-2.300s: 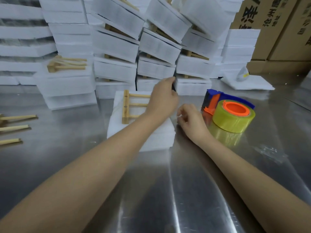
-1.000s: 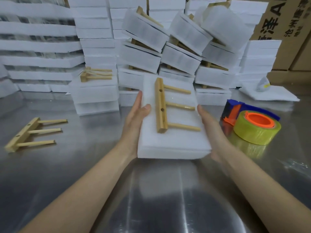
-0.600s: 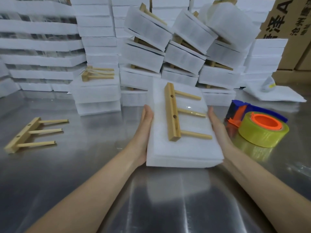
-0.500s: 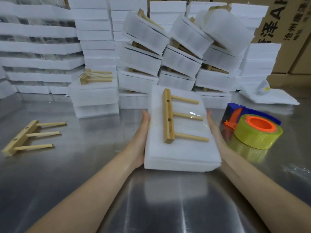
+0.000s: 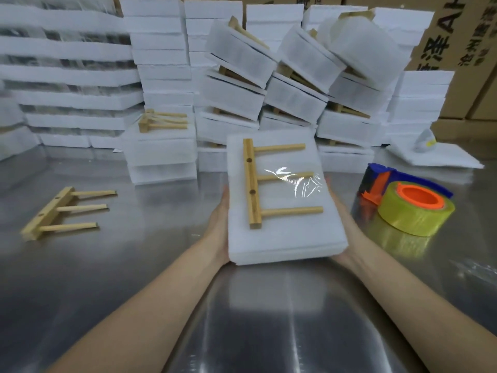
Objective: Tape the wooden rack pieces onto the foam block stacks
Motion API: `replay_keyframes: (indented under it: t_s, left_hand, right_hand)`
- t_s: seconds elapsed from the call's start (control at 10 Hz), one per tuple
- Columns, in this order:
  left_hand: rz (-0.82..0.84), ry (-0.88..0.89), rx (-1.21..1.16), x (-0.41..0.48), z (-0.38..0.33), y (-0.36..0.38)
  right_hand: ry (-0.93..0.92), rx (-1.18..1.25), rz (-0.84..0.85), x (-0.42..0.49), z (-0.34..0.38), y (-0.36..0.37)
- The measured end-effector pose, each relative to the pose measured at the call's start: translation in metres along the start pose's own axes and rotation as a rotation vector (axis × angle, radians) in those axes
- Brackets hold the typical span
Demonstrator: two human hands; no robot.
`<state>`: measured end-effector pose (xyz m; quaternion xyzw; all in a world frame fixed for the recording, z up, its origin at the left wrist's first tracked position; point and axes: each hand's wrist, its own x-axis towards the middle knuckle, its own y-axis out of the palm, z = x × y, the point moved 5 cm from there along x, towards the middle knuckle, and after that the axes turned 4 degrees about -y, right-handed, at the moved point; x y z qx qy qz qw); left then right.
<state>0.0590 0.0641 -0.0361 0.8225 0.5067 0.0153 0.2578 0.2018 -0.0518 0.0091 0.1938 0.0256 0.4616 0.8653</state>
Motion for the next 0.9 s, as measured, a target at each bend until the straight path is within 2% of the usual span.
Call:
replay_keyframes:
  t_s: [0.1,0.2,0.3,0.4,0.5,0.6,0.7,0.8,0.9]
  left_hand:
    - [-0.024,0.019,0.051,0.000,0.001,0.000]
    - [-0.171,0.025,0.041,0.006,-0.010,-0.009]
    - [-0.247,0.122,0.025,0.014,-0.033,-0.019]
    - [-0.140,0.194,0.167,0.010,-0.032,-0.017]
    - [-0.053,0.208,0.233,0.013,-0.014,-0.007]
    - [-0.012,0.211,0.134,0.023,-0.019,-0.007]
    - [0.128,0.166,0.099,0.026,-0.024,-0.003]
    - [-0.005,0.250,0.264,0.017,-0.036,-0.005]
    - [-0.364,0.468,0.364,-0.011,-0.051,-0.026]
  right_hand:
    - [0.084,-0.017,-0.030,0.006,-0.018,-0.015]
    - [0.077,0.029,-0.242,0.019,-0.018,-0.030]
    - [-0.035,0.014,-0.253,0.023,-0.008,-0.035]
    - [-0.146,-0.264,-0.058,0.013,-0.012,-0.016]
    - [-0.273,-0.497,0.021,0.011,-0.025,-0.004]
    - [-0.351,-0.624,-0.024,0.012,-0.027,-0.003]
    - [-0.364,-0.760,-0.055,0.009,-0.026,-0.001]
    - [-0.346,-0.783,-0.026,0.005,-0.018,0.005]
    - [-0.426,-0.830,-0.066,-0.008,0.012,0.002]
